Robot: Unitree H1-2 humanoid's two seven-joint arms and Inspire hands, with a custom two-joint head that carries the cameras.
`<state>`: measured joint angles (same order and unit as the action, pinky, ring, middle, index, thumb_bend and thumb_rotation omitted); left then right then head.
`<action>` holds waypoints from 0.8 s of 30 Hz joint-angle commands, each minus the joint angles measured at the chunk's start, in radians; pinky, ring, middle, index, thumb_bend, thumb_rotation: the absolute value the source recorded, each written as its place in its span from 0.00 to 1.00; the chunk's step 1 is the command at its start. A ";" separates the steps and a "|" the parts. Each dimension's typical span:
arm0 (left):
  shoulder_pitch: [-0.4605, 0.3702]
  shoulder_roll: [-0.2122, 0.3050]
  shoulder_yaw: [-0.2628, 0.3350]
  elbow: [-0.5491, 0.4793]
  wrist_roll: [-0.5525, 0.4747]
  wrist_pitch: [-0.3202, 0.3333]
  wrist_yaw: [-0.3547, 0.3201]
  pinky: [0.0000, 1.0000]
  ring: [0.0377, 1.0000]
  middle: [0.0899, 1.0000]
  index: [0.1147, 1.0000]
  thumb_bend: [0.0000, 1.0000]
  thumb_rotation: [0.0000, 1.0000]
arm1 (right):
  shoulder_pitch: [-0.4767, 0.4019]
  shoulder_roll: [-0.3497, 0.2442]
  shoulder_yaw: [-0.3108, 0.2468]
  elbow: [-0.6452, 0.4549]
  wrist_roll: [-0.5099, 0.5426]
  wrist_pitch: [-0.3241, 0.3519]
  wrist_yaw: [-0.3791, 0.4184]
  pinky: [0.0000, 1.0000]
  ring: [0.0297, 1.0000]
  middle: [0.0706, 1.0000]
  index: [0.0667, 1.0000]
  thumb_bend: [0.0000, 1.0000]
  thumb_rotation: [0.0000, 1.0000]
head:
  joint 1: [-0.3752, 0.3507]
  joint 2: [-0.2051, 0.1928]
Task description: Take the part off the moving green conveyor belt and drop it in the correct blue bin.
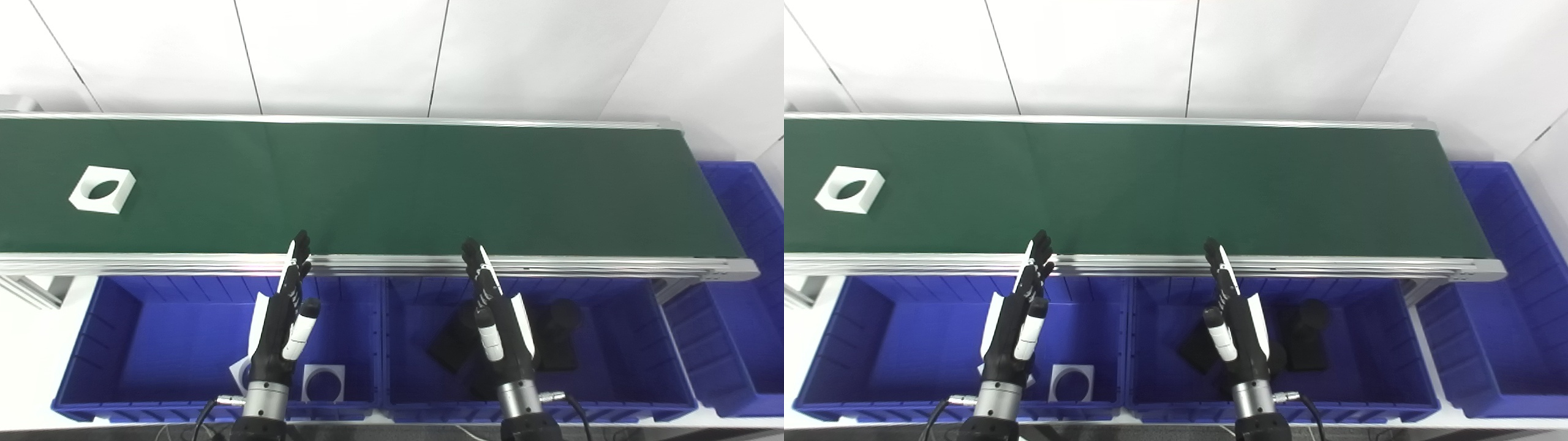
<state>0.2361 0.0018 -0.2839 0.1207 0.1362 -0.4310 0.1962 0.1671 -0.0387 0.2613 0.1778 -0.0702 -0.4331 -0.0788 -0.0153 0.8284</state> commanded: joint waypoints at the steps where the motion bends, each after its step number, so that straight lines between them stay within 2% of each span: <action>1: -0.008 -0.007 0.006 -0.026 -0.012 -0.039 -0.011 0.96 0.99 1.00 0.98 0.78 0.97 | -0.005 0.014 -0.006 -0.021 -0.004 -0.037 0.009 1.00 0.98 0.97 0.98 0.85 1.00 | -0.004 -0.008; 17: 0.002 0.001 -0.006 -0.004 -0.010 -0.039 -0.008 0.95 0.97 0.98 0.98 0.75 0.95 | 0.009 0.012 -0.004 -0.001 -0.023 -0.037 0.002 0.99 0.98 0.96 0.97 0.85 1.00 | 0.011 -0.082; 24: -0.001 0.003 -0.011 0.002 -0.019 -0.039 -0.007 0.95 0.96 0.97 0.97 0.75 0.94 | 0.011 0.011 -0.002 0.002 -0.021 -0.037 0.002 0.99 0.97 0.96 0.97 0.84 1.00 | 0.013 -0.086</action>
<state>0.2433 0.0022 -0.2919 0.1349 0.1174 -0.4310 0.1841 0.1863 -0.0342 0.2569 0.2005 -0.0947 -0.4331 -0.0783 -0.0031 0.7409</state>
